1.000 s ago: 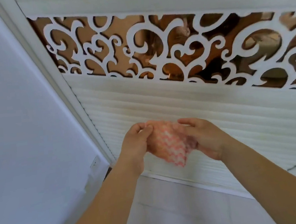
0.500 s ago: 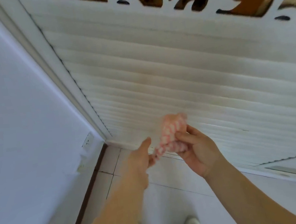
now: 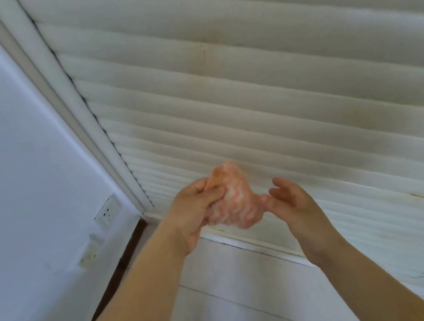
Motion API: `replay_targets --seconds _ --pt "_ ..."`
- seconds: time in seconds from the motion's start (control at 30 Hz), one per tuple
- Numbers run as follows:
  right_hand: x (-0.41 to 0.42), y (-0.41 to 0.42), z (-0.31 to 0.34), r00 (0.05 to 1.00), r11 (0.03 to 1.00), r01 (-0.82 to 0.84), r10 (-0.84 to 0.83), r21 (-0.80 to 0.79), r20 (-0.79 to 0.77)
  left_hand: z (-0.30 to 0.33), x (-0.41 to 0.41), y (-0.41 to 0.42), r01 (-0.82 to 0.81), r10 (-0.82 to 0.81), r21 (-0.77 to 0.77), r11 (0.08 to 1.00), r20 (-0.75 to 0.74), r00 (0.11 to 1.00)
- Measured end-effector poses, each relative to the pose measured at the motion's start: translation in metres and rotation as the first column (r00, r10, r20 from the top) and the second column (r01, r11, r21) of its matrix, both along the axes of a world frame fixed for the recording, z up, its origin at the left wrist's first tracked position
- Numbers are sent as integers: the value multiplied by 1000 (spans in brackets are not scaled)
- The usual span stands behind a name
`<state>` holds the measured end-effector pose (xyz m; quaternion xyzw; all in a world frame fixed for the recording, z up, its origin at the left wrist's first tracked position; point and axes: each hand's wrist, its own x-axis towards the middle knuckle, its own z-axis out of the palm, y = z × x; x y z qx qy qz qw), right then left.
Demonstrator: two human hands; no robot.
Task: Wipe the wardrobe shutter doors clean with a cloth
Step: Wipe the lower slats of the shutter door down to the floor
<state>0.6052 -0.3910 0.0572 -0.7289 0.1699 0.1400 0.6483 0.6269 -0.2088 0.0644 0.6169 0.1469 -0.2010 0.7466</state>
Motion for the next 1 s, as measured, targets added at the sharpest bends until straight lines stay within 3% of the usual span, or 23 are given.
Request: replay_targets --seconds 0.1,0.2,0.3,0.43,0.57,0.63,0.73,0.8,0.87,0.93,1.0 --pt "22 1 -16 980 993 -107 115 -59 164 -6 16 6 206 -222 135 969 123 967" --pt "38 -3 -29 918 947 -321 311 2 247 -10 28 8 360 -430 296 885 219 876" --pt "43 -3 -37 877 902 -427 396 67 271 -13 39 6 343 -508 447 826 328 796" --pt "37 4 -36 940 931 -294 241 215 243 -17 42 -4 74 -277 360 930 555 784" --pt "26 18 -9 909 951 -67 -66 302 411 -8 47 -2 -228 33 180 957 713 701" --pt "25 29 11 809 935 90 -270 343 523 3 54 7 -344 113 149 927 764 635" --pt "30 44 38 493 876 420 -438 236 751 19 68 21 -459 135 145 877 840 525" --pt "34 55 52 225 794 559 -423 240 878 26 77 30 -512 105 174 841 876 471" --pt "45 66 60 23 769 614 -244 179 969 30 81 37 -544 82 191 817 896 437" --pt "70 73 59 6 693 719 51 -39 999 31 84 44 -581 54 217 784 909 413" --pt "97 79 52 107 537 815 226 -215 968 31 89 53 -629 12 240 740 929 369"
